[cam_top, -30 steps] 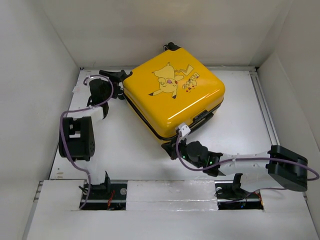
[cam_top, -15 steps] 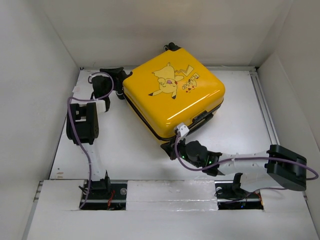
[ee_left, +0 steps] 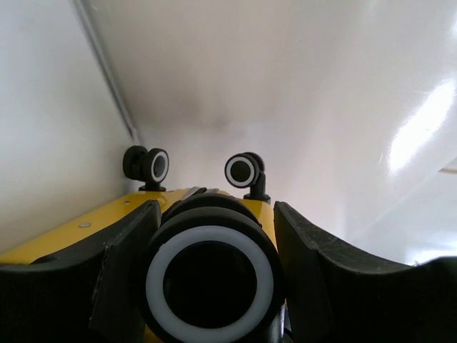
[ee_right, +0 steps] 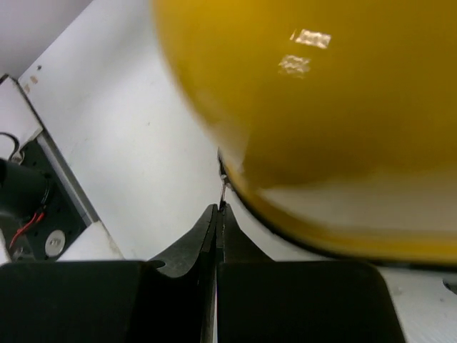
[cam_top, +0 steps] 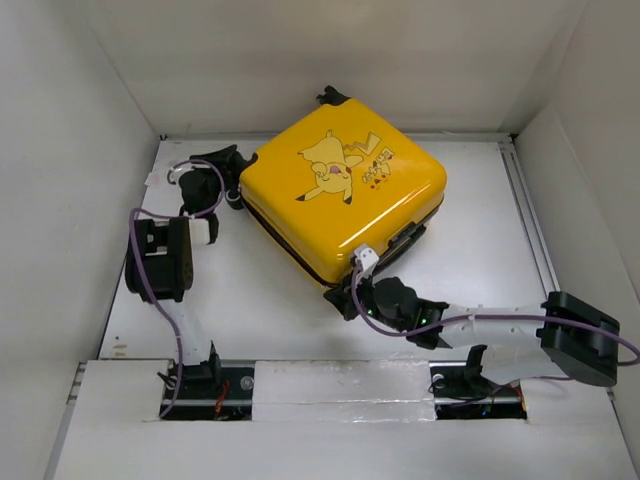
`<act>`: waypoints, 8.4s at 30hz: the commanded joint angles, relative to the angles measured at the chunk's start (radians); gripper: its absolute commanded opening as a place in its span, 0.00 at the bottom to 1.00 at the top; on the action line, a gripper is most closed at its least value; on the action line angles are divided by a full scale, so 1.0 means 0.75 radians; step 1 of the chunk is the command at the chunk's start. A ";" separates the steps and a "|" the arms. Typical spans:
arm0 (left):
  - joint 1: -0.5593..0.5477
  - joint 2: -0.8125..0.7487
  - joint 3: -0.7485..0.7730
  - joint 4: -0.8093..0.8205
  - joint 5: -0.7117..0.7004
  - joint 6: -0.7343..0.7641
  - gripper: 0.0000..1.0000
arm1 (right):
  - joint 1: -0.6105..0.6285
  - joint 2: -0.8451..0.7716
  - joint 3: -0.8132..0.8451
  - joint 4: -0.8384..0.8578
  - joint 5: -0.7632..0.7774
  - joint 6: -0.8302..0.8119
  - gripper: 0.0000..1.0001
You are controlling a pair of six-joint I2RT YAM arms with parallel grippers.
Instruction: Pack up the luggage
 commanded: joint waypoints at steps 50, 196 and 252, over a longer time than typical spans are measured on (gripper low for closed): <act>-1.325 -1.255 -0.611 -0.559 -0.544 0.967 0.03 | -0.092 0.011 0.111 0.053 -0.420 -0.026 0.00; -0.114 -0.595 -0.451 0.119 -0.033 0.389 0.00 | -0.232 -0.040 -0.006 0.146 -0.259 -0.063 0.00; -1.313 -1.231 -0.695 -0.239 -0.403 0.820 0.26 | -0.132 0.484 0.146 0.576 -0.407 0.035 0.00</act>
